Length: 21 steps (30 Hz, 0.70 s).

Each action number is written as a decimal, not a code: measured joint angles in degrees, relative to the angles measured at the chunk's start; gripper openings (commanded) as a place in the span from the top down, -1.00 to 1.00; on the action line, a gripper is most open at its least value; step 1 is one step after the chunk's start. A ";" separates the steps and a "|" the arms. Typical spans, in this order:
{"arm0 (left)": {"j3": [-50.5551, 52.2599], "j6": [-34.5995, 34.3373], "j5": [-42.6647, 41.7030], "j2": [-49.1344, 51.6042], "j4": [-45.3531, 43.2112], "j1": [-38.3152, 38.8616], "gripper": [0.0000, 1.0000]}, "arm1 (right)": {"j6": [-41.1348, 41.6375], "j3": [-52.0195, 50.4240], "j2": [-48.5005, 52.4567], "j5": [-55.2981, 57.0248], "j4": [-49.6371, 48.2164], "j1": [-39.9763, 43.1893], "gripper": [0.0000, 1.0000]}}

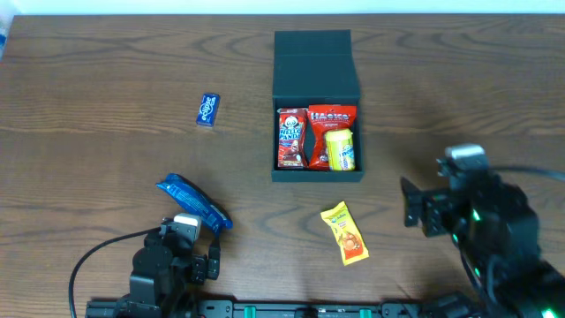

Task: Pack container

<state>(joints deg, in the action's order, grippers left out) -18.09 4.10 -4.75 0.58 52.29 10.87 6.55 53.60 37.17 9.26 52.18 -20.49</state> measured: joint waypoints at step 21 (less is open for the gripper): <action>0.00 0.00 0.00 0.00 0.00 0.00 -0.91 | 2.12 -6.21 -14.71 -3.10 -0.42 3.54 -0.98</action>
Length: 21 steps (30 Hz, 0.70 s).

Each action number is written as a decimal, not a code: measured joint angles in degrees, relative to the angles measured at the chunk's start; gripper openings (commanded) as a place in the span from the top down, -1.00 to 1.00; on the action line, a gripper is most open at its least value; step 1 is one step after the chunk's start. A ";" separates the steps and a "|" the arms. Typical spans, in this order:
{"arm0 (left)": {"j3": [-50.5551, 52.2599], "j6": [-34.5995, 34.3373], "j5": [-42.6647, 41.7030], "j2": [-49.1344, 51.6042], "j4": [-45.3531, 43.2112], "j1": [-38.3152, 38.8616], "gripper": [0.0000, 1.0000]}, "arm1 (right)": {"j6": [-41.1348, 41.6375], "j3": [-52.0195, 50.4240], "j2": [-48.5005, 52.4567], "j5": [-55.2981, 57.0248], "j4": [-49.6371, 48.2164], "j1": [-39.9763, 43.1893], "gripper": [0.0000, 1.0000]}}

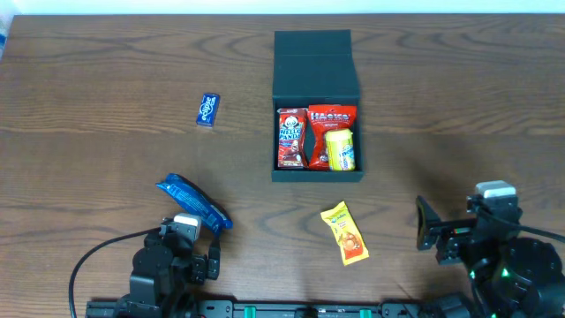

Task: Pack container

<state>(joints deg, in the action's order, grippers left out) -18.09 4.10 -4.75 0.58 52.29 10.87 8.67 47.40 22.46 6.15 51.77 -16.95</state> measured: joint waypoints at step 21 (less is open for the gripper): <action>1.53 0.22 -0.98 0.00 -3.54 0.00 -0.91 | 1.42 -0.11 0.02 -0.39 7.37 0.02 -0.99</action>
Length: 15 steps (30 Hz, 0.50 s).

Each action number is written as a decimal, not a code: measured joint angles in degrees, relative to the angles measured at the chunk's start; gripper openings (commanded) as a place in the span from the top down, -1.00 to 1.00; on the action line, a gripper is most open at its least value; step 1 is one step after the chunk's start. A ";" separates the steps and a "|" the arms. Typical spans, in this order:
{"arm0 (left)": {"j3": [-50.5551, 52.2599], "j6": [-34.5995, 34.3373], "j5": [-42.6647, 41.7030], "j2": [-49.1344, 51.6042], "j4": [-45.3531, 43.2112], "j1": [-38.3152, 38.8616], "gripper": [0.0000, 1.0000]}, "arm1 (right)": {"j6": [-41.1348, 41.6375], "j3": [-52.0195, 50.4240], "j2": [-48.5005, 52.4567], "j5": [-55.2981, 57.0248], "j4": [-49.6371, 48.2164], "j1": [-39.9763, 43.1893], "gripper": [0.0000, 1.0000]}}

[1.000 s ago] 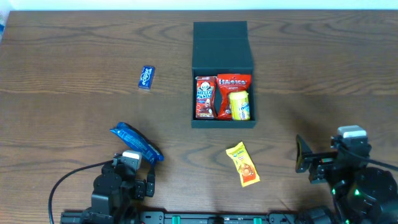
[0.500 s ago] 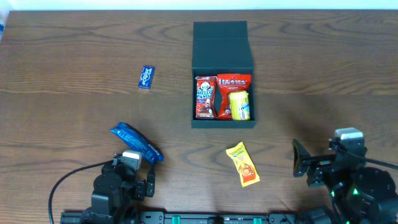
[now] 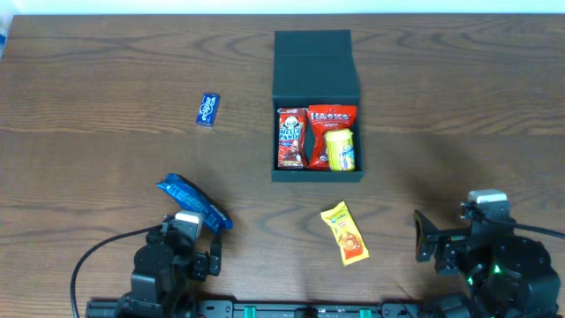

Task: Pack container

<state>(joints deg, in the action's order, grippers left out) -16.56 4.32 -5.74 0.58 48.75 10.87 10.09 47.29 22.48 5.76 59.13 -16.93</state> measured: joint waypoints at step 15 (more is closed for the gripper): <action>-11.15 -3.50 -7.43 0.61 -6.69 0.00 -0.91 | -0.02 -0.09 0.00 0.00 1.36 0.00 -0.99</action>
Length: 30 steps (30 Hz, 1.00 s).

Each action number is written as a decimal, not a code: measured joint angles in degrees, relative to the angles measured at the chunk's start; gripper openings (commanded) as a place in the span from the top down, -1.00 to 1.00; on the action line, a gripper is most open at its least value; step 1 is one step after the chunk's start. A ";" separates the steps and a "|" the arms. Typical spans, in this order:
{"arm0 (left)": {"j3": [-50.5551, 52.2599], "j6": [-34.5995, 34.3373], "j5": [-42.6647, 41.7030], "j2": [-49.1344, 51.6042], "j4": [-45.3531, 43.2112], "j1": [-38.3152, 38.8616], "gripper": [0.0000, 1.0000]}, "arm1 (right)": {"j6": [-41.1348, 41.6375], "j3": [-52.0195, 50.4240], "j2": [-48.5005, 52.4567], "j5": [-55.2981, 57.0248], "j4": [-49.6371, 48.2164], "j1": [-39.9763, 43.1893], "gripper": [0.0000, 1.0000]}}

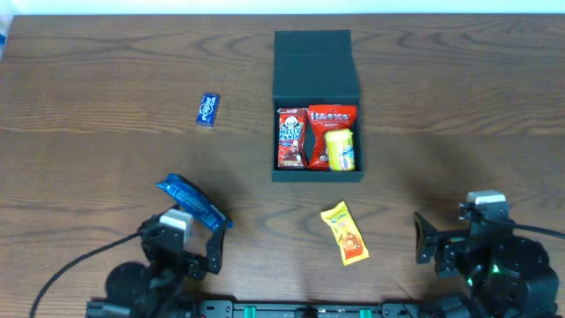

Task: Pack container
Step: 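Move the left gripper over the blue snack bar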

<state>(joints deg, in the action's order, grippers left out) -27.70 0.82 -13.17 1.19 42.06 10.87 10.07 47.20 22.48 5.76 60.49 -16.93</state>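
Observation:
The dark green box stands open at centre, its lid folded back. Inside lie two red snack packets and a yellow packet. On the table lie a yellow-orange sachet, a crumpled blue wrapper and a small blue packet. My left gripper sits just below the blue wrapper. My right gripper rests at the front right, pointing left toward the sachet. Neither holds anything that I can see, and the overhead view does not show how their jaws stand.
Brown wooden table. A black rail runs along the front edge between the arm bases. A cable loops from the left arm, and another trails from the right.
My left arm has shifted: its body now sits lower and further left, with the wrist tilted toward the blue wrapper. The right arm and all packets are unchanged.
My right arm was out over the table's right side, well right of the box. Then it stood back at the front right corner, where it has stayed. The left arm stayed still until its shift just now. No packets have moved.

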 measured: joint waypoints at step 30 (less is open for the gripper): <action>-27.21 -29.03 5.95 37.31 17.73 0.00 -0.91 | 0.02 -0.07 0.00 -0.22 3.56 -0.02 -0.98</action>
<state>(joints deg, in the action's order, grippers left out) -54.92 -28.21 -7.22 38.50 59.79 10.87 10.09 47.13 22.48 5.54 64.05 -16.95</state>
